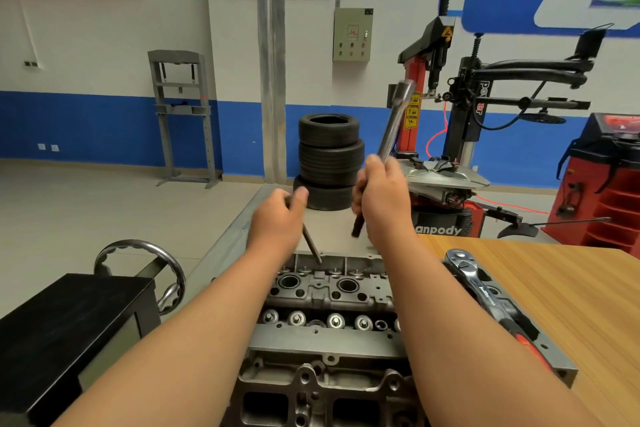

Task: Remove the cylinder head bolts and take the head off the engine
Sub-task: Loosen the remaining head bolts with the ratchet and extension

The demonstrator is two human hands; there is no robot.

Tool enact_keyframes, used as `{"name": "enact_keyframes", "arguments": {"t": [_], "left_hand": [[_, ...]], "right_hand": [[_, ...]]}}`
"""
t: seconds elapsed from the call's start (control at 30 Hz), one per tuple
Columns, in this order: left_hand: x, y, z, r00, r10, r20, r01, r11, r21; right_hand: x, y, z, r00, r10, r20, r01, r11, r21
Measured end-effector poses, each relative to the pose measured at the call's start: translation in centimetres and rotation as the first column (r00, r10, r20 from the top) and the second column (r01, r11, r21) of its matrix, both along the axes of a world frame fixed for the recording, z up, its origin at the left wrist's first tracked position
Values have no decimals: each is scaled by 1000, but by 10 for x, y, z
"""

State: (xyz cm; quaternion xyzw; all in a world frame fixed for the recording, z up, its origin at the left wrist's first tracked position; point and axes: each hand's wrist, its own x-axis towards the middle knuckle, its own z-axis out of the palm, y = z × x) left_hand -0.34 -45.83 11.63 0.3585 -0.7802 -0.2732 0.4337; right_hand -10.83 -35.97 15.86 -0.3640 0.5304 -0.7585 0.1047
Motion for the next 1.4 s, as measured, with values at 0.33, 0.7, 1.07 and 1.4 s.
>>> {"name": "enact_keyframes", "arguments": {"t": [0.33,0.7,1.07,1.4], "left_hand": [[9,14,24,622,216,-752,670,350,655],[-21,41,14,890,-220,398,200,975,92],[-30,43,-20,678,-299,671,391,920,15],[-35,42,-21,715,-286,637,353,935,23]], "right_hand": [[1,-9,-46,997,-2,-79,23,961,276],[-5,-4,-44,975,-205,-86,222,931,291],[-1,7,-32,961,-55,-271,206,795,570],[-9,6,-8,986,-160,-44,166,969,184]]}}
